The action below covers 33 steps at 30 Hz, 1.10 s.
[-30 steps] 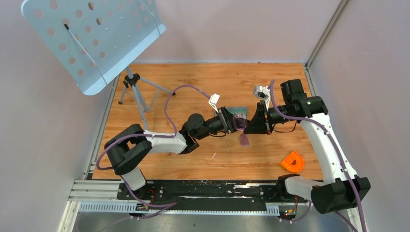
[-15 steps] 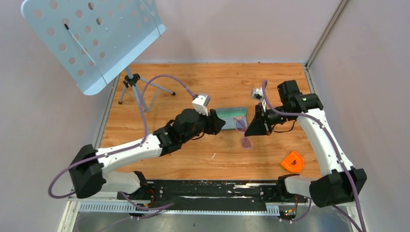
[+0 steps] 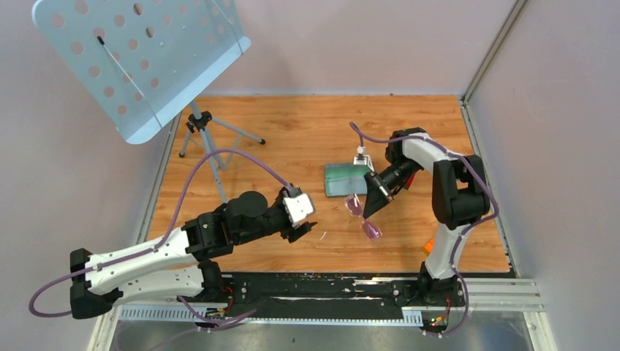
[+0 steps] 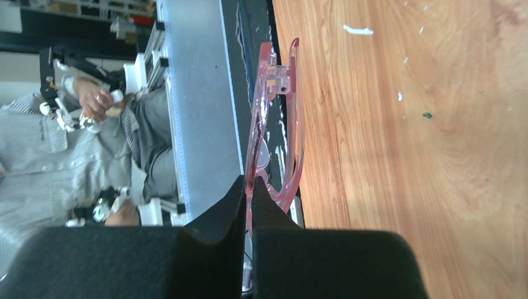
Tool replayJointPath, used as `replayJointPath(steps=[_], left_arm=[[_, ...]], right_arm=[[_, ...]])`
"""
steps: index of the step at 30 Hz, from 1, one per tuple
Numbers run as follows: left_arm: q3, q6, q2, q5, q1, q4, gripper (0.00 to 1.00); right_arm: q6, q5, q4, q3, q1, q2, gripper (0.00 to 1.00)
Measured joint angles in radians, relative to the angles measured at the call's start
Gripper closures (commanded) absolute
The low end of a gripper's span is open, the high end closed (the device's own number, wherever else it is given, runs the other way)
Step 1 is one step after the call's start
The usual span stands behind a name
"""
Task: Organize the sunglasses
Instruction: Fold the sunglasses at the center of the board.
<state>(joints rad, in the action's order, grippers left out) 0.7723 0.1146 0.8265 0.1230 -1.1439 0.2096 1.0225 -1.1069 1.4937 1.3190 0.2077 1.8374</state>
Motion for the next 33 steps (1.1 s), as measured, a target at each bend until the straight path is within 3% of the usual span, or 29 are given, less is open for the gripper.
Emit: replayJointPath(steps=[3, 9, 14, 33], left_arm=[[0.013, 0.153, 0.034, -0.029, -0.047, 0.053, 0.25], [0.152, 0.443, 0.272, -0.043, -0.155, 0.183, 0.25], [0.201, 0.601, 0.391, -0.022, -0.231, 0.209, 0.25], [0.327, 0.694, 0.629, -0.032, -0.261, 0.253, 0.27]], right_arm=[[0.025, 0.022, 0.013, 0.000, 0.042, 0.067, 1.00], [0.034, 0.066, 0.031, 0.000, 0.173, 0.086, 1.00], [0.033, 0.086, 0.041, 0.000, 0.236, 0.086, 1.00], [0.033, 0.106, 0.045, 0.000, 0.314, 0.076, 1.00]])
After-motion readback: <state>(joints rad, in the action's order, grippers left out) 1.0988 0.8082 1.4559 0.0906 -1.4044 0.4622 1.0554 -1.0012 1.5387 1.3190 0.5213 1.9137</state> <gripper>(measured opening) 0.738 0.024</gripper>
